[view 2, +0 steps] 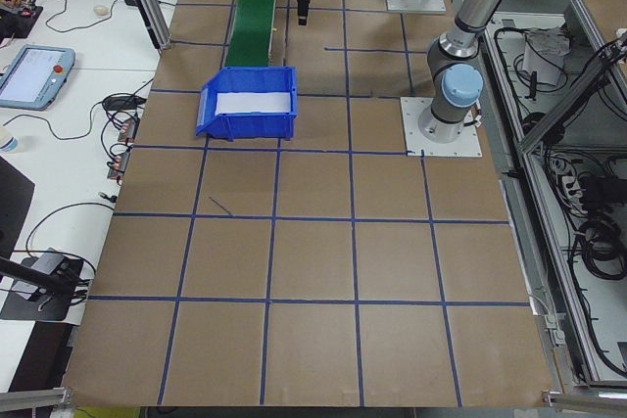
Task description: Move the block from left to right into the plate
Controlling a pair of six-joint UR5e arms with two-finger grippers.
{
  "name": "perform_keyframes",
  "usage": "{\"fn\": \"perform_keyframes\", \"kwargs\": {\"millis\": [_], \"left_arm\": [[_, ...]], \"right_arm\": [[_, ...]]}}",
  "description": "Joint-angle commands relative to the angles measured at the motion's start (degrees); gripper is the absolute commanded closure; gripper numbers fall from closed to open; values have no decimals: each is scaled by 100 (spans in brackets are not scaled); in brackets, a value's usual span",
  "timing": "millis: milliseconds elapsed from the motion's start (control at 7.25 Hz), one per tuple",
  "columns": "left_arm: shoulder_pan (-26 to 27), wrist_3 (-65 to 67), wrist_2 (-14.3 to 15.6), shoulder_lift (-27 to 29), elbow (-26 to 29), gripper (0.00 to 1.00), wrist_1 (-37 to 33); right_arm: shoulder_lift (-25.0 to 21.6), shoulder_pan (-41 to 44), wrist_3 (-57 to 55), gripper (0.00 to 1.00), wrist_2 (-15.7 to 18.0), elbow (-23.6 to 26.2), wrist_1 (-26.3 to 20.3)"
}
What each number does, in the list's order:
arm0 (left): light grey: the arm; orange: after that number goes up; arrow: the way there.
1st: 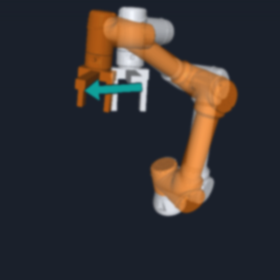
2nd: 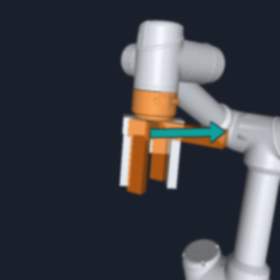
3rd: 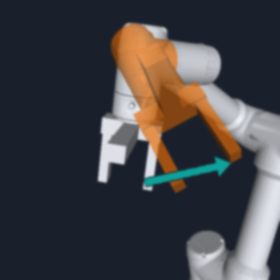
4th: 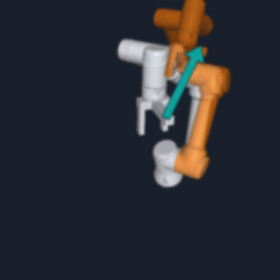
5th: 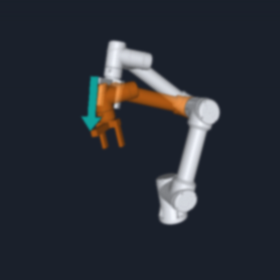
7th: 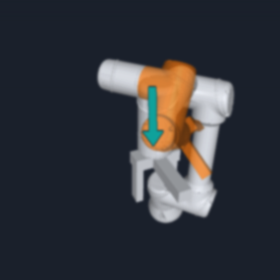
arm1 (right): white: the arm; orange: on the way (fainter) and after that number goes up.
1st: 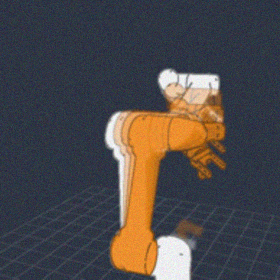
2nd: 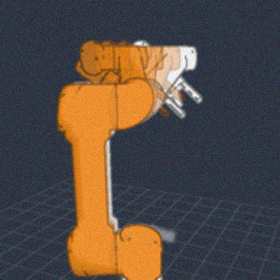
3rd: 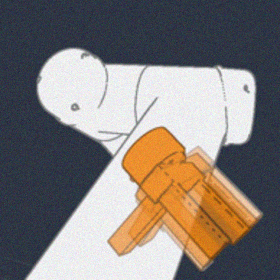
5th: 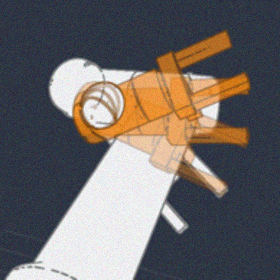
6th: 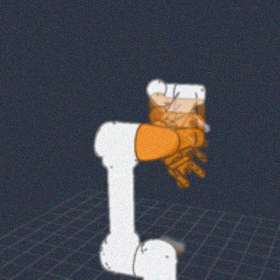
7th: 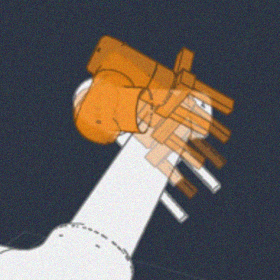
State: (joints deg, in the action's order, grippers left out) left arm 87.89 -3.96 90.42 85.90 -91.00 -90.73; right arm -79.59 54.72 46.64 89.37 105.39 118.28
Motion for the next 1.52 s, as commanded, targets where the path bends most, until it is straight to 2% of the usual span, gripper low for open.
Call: {"fn": "perform_keyframes", "kwargs": {"millis": [0, 138, 276, 552, 690, 966, 1379], "left_arm": [[0, 0, 19, -3, 3, 0, 3], [0, 0, 2, -3, 3, 0, 3], [0, 0, 2, -3, 3, 0, 3], [0, 0, 19, -3, 3, 0, 3], [0, 0, 11, -3, 3, 0, 3], [0, 0, 20, -3, 3, 0, 3], [0, 0, 20, -3, 12, 0, 3]], "right_arm": [[-249, 1896, -2265, 1, 20, -675, -669], [-337, 2233, -3126, 1, -7, -783, -936], [-512, 2697, -3500, 0, 2, -923, -1095], [-829, 3123, -4011, 0, -251, -1763, -2146], [-856, 3237, -4135, 0, -366, -2020, -2473], [-848, 3553, -4330, 0, -113, -1936, -2678], [-821, 3590, -4339, 0, -95, -1592, -2644]]}}
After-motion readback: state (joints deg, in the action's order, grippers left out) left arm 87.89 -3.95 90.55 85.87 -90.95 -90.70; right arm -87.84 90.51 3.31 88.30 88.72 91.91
